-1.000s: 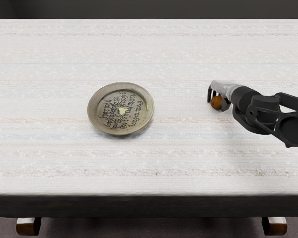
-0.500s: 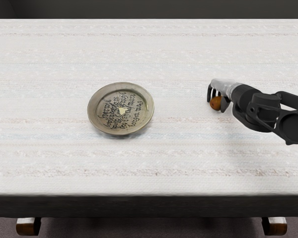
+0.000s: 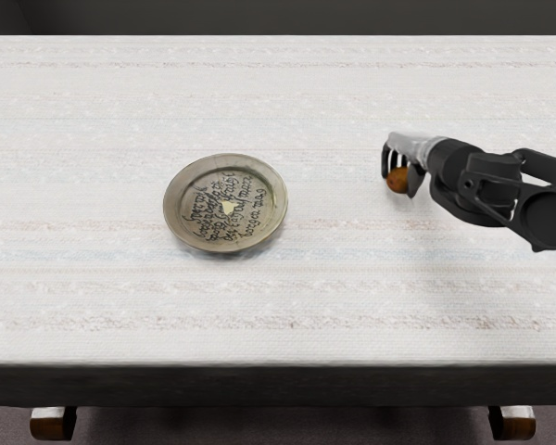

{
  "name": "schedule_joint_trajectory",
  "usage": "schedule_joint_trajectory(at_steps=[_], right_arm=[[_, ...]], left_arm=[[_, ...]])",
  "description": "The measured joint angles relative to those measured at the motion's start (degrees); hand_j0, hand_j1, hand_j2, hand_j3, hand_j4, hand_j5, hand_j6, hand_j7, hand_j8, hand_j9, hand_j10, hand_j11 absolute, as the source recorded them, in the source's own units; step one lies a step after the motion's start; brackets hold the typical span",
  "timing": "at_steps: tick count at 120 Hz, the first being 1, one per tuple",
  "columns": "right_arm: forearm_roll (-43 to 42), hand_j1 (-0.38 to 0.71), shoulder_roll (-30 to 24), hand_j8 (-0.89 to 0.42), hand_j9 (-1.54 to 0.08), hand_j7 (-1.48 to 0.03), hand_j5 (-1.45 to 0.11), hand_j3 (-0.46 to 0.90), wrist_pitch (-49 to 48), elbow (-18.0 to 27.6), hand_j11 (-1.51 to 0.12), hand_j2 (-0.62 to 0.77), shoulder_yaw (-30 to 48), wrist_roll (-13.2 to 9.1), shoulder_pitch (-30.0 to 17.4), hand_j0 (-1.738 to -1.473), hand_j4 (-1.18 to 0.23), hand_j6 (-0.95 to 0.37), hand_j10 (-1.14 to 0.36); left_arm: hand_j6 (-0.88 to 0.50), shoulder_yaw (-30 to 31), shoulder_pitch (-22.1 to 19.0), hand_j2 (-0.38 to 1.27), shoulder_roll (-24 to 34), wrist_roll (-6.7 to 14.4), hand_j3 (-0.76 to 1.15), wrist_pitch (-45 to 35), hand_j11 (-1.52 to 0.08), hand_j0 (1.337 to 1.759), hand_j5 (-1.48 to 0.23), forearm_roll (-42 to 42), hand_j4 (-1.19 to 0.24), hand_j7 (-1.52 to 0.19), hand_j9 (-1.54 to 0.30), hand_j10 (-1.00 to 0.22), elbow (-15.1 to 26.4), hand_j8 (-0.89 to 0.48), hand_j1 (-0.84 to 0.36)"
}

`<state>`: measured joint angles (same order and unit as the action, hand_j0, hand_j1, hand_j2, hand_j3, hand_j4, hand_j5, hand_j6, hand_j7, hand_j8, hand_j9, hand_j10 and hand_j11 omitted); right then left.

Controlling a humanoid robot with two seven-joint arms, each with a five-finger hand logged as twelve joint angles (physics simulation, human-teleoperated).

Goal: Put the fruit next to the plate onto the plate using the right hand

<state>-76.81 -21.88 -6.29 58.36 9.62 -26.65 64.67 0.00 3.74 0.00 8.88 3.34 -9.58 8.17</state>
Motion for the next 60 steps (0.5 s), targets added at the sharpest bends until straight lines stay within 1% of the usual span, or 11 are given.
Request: schedule_joint_trajectory(at_steps=[18,40,48,60], right_arm=[[0.18,0.27,-0.08,-0.33,-1.00,-0.97,-1.03,0.00,-0.59,1.25,-1.00,0.23,-0.02,0.01,1.54,-1.654,-0.71,-0.47,-0.35],[0.13,0.28,-1.83,-0.34,-1.01,-0.97,-1.04,0.00,-0.66,6.28,-1.00,0.25,0.33,0.67,2.81,-1.655,-0.71,-0.46,-0.37],[0.06,0.30,-1.93,-0.34,-1.01,-0.97,-1.04,0.00,-0.66,7.29,-1.01,0.28,0.37,1.09,3.78,-1.655,-0.71,-0.46,-0.40],[0.06,0.31,-1.94,-0.33,-1.01,-0.97,-1.04,0.00,-0.70,8.32,-1.01,0.31,0.41,1.39,5.11,-1.656,-0.71,-0.45,-0.40]], left_arm=[[-0.02,0.00,-0.02,0.00,0.00,0.00,0.00,0.00,-0.03,1.658,-0.03,0.00,-0.02,-0.03,-0.03,-0.02,0.00,-0.02,0.33],[-0.02,0.00,-0.03,0.00,0.00,0.00,0.00,0.01,-0.03,1.658,-0.03,0.00,-0.02,-0.03,-0.03,-0.02,0.00,-0.02,0.33],[-0.02,0.00,0.02,0.00,0.00,0.00,0.00,0.01,-0.03,1.658,-0.03,0.00,-0.02,-0.03,-0.03,-0.02,0.00,-0.02,0.33],[-0.02,0.00,-0.05,0.00,0.00,0.00,0.00,0.00,-0.03,1.658,-0.03,0.00,-0.02,-0.03,-0.03,-0.02,0.00,-0.02,0.33]])
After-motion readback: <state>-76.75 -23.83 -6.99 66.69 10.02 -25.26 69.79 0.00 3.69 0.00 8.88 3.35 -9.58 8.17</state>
